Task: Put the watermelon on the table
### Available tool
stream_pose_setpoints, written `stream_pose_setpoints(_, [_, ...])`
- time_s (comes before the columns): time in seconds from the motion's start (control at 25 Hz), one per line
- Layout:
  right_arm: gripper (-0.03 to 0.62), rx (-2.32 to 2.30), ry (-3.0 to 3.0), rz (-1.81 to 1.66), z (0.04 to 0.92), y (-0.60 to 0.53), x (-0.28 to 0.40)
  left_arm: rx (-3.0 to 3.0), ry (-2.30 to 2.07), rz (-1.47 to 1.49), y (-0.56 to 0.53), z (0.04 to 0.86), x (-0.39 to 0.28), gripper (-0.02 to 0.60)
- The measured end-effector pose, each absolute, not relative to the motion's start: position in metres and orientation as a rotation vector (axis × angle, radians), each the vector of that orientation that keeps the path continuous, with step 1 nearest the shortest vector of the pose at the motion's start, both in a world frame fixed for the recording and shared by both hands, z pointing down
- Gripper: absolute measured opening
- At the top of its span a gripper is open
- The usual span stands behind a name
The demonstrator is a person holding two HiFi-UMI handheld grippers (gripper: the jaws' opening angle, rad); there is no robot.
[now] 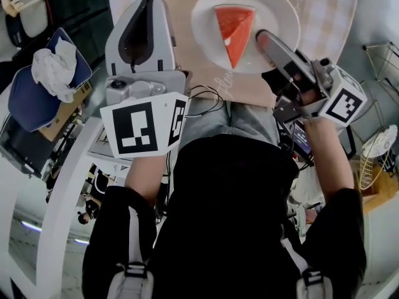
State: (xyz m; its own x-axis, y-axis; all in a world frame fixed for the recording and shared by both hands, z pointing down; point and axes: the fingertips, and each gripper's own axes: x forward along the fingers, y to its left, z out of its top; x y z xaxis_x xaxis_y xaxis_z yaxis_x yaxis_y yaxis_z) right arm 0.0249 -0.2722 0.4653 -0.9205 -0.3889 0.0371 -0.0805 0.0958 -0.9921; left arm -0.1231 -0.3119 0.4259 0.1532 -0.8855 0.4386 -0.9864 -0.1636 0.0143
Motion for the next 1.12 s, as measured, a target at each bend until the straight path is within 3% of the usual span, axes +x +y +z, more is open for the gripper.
stream_pose_setpoints(1.12, [0.018,-0.58,2.125,-2.092,0.581,-0.247,0.013,2.128,-1.707,0.526,-0.312,0.475,-0.119,0.009])
